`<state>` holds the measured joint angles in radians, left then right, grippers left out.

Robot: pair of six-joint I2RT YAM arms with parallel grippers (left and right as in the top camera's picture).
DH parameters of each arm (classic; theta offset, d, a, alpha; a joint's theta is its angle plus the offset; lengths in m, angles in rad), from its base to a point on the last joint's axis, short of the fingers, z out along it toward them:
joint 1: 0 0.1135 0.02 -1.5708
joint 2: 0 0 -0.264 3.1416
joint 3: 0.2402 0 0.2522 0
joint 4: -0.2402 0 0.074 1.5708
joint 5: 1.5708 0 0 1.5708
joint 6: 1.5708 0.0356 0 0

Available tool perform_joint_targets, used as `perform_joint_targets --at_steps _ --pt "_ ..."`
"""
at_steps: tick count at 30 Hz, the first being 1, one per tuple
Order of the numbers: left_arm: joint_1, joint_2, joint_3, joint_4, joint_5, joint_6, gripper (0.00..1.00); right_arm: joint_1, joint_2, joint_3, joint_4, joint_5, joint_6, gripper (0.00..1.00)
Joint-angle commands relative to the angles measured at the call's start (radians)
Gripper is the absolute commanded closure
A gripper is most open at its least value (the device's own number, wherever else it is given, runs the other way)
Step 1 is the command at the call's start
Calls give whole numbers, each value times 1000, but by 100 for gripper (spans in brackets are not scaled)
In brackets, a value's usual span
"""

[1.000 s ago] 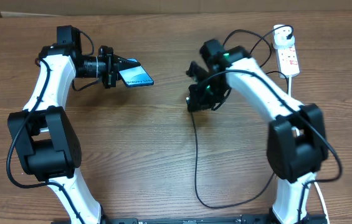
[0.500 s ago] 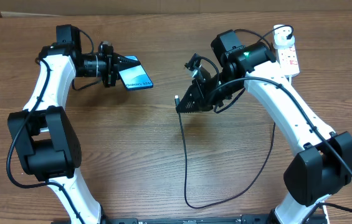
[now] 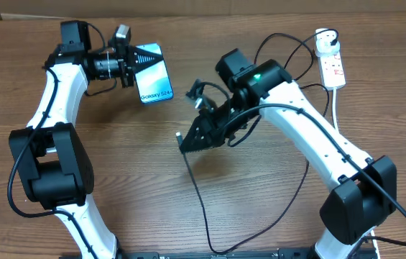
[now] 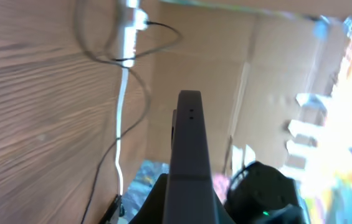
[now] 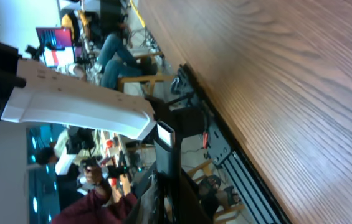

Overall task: Plug charger to phone and switch on socket
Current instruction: 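Lift the cable tip with the right gripper toward the phone's bottom port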

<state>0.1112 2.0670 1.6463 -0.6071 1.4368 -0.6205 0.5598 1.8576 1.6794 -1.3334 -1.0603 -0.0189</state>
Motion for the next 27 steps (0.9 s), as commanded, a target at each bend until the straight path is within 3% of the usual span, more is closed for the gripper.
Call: perform_joint_targets --at_steps 1,9,27 --pt "-14 -7 10 18 146 2 96 20 -28 26 23 -41 -2 96" --pt "-40 -7 10 14 146 -49 96 23 -27 26 139 168 126 97" --pt "-81 -7 10 17 111 -53 96 23 -23 31 259 224 233 96"
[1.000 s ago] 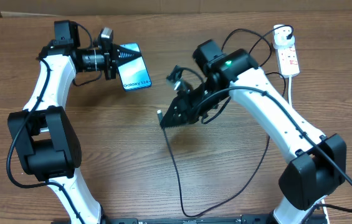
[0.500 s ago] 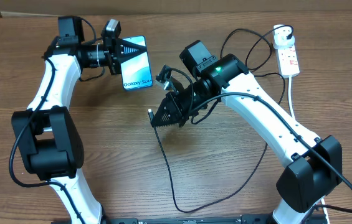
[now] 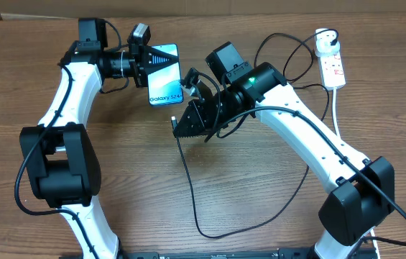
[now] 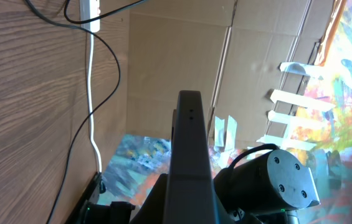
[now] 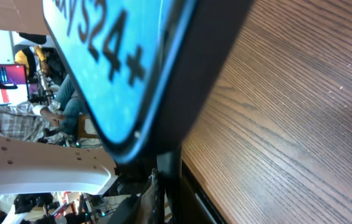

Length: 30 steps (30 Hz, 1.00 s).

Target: Plug charger to phone and switch on socket

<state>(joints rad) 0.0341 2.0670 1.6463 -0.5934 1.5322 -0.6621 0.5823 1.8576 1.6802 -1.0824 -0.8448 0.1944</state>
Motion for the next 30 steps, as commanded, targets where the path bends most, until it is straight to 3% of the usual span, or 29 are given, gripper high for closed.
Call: perform_joint_targets --at_steps 1,13,30 --pt "-4 -7 10 3 8 -11 96 0 -23 33 8 20 28 96" --pt "-5 -7 10 3 2 -11 96 19 -23 137 -26 153 72 97" --pt "-15 -7 10 4 5 12 96 47 -21 137 -34 129 98 97"
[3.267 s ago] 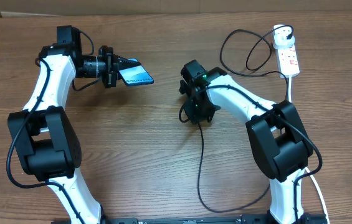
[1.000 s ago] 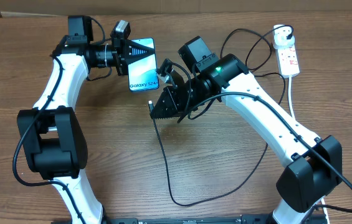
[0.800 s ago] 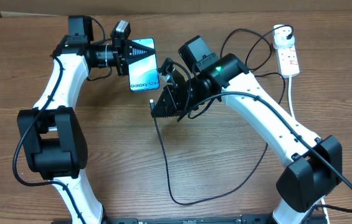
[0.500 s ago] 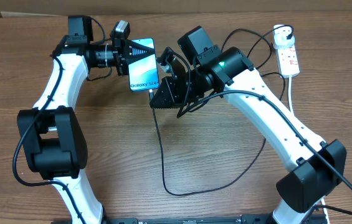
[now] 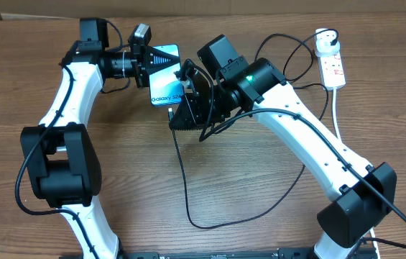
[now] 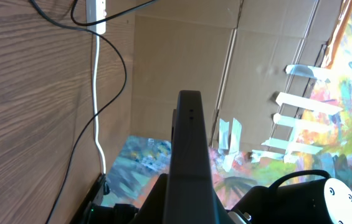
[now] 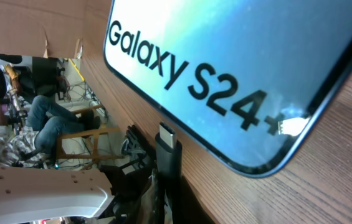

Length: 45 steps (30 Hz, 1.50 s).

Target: Plug charger to phone and switch on socket

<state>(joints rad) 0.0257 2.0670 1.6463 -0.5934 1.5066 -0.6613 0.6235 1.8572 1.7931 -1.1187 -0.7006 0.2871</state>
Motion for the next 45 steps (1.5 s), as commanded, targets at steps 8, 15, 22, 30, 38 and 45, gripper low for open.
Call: perform_joint_targets --at_steps 8,15,22,30,38,45 --pt "-7 -7 10 4 28 53 96 6 -20 24 3 -34 5 97" --pt "-7 -7 10 3 32 55 96 6 -20 24 10 -34 6 97" --pt "-7 -7 10 2 43 55 96 6 -9 24 14 -34 21 97" --pt "-7 -7 10 3 58 56 96 5 -2 24 19 -34 24 97" --pt "-7 -7 10 3 58 56 96 5 2 19 27 -34 29 97" --pt "-8 -7 10 3 59 56 96 5 2 19 41 -34 43 97"
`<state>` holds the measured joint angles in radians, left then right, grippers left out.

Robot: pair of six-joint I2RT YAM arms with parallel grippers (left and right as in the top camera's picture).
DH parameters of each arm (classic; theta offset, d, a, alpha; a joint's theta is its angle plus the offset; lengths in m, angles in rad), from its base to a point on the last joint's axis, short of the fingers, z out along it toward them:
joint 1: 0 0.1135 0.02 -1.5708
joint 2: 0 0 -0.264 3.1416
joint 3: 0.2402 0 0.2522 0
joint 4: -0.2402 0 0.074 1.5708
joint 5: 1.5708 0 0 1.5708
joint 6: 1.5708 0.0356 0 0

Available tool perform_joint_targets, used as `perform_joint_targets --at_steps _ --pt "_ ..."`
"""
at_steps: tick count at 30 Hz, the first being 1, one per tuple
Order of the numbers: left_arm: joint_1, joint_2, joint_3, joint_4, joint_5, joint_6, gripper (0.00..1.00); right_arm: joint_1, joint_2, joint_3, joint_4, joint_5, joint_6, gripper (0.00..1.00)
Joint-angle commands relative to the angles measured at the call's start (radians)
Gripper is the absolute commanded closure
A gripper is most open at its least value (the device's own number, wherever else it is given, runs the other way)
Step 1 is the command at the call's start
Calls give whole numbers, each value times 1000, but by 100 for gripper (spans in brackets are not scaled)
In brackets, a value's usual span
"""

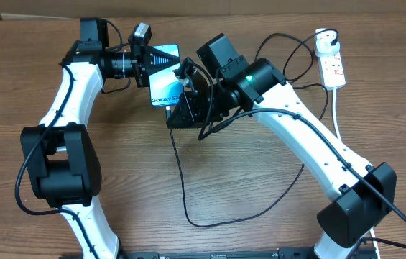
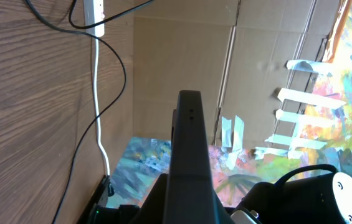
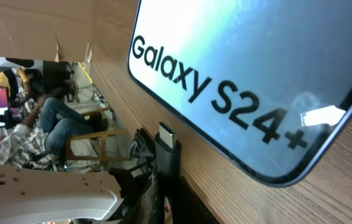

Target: Plug charger to phone and switch on socket

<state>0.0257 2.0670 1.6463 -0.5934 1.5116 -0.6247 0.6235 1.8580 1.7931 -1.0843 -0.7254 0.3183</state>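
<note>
My left gripper (image 1: 147,65) is shut on the blue Galaxy S24+ phone (image 1: 164,85), holding it above the table at the back; in the left wrist view the phone (image 2: 190,155) shows edge-on between the fingers. My right gripper (image 1: 176,117) is shut on the black charger plug (image 3: 167,146), whose tip sits just below and left of the phone's lower end (image 3: 269,74). Plug and phone are apart. The white socket strip (image 1: 331,63) lies at the back right.
The black charger cable (image 1: 188,194) trails from the plug in a loop across the table's middle toward the socket strip. A white cable (image 1: 337,108) runs down from the strip along the right side. Cardboard lines the back edge.
My right gripper has shifted the plug slightly left, nearer the phone's lower end. The left gripper and the phone have hardly moved.
My left gripper first held the phone at the far left, with my right gripper holding the plug mid-table. Then the phone was further right and the plug closer. Then the plug was just under the phone's lower end, where it stays now.
</note>
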Motion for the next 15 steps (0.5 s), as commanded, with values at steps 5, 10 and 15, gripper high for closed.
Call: perform_joint_targets --at_steps 5,10,15 --pt "-8 -7 10 4 57 20 96 6 2 11 -2 -9 12 97" --pt "-8 -7 10 5 56 20 96 5 2 5 -10 -9 15 97" --pt "-8 -7 10 4 57 27 96 5 2 5 -7 -10 16 96"
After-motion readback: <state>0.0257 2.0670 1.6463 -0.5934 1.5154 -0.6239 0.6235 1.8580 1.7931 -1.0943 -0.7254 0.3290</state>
